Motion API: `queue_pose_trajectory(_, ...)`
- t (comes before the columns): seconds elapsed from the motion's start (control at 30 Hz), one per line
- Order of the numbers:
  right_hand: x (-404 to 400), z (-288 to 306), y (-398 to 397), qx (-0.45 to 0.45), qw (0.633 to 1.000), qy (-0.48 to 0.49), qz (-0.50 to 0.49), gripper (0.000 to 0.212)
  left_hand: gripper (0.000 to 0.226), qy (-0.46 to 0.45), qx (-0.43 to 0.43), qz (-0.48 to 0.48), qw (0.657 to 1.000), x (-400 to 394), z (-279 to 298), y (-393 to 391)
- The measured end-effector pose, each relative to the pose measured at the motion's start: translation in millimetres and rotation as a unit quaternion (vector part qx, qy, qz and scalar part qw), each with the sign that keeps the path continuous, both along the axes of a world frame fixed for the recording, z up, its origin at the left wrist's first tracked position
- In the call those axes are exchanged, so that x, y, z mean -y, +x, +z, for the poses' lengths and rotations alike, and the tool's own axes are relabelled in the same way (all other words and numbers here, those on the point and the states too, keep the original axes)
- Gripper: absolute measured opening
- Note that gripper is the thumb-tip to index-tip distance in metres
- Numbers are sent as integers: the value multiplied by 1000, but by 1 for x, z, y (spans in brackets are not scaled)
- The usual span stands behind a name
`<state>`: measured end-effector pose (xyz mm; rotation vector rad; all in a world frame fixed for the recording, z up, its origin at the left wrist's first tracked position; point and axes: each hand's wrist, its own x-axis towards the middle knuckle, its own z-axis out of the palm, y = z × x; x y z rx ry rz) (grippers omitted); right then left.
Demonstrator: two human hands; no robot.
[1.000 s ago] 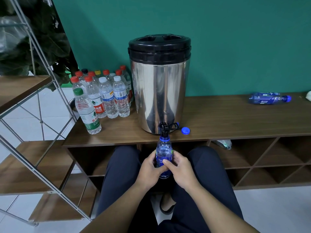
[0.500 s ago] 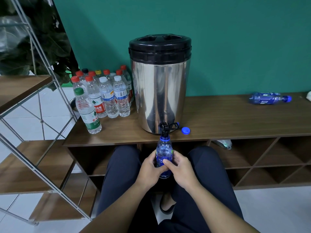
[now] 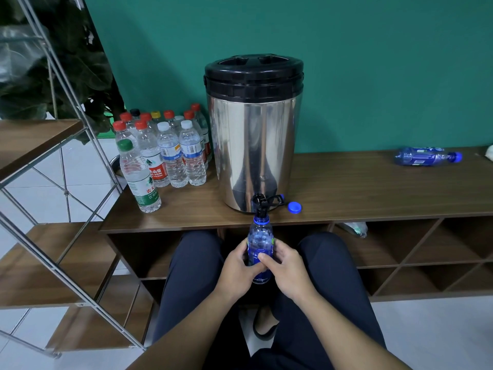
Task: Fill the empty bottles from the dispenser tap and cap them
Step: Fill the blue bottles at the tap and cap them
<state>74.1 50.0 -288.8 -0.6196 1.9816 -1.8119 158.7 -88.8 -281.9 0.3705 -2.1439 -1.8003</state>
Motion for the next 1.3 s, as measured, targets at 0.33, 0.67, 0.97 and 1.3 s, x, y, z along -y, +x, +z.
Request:
queue_pose_trajectory(0.33,-1,2,2,-3,1000,-4,3,41,58,4,-3,-5,1000,0,0,0)
queue_pose_trajectory(0.67,-1,4,2,-5,1000,-2,3,41,59,6,-3,-6,1000,0,1,1)
queue_pose_trajectory(0.97,-1,5,3,-1,1000,-6,4,41,59,10,0,-5,1000,0,0,1)
queue_pose_trajectory(1.3,-1,7,4,-5,1000,-5,4,40,57,19,-1,-5,1000,0,-1,1)
